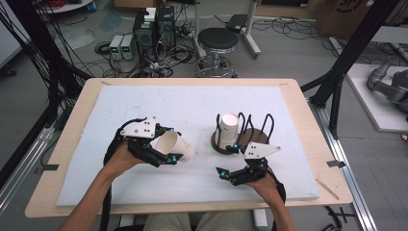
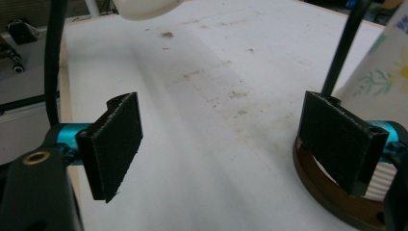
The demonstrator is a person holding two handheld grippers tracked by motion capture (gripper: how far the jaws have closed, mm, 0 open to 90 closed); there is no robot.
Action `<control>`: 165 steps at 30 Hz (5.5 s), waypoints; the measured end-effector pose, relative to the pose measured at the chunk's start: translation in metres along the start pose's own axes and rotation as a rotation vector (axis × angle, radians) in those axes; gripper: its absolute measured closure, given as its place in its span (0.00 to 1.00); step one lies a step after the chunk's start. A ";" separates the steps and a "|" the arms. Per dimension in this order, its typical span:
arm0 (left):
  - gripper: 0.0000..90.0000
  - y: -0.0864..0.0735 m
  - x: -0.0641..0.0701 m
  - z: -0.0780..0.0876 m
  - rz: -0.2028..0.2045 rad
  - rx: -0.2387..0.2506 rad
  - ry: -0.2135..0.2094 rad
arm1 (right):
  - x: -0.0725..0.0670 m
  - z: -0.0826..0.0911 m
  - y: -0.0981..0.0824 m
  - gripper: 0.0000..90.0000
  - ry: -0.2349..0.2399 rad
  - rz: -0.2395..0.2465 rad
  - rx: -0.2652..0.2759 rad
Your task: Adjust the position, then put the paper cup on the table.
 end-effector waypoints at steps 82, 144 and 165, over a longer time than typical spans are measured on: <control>0.32 -0.012 -0.025 -0.004 0.026 -0.470 0.039 | 0.034 0.025 -0.045 0.18 -0.237 -0.112 -0.061; 0.32 -0.051 -0.042 -0.076 0.053 -0.632 0.059 | 0.033 0.028 -0.045 0.18 -0.267 -0.104 -0.033; 0.16 -0.060 -0.041 -0.080 0.079 -0.567 0.087 | 0.033 0.029 -0.044 0.18 -0.268 -0.095 -0.025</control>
Point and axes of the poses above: each handheld gripper's, and its own axes: z roughly backward along the jaws, y roughly out of its top, x roughly to its right, the point moved 7 cm from there along -z, roughly forward along the jaws, and after that the axes turned 1 degree about x, right-handed, at the moved point
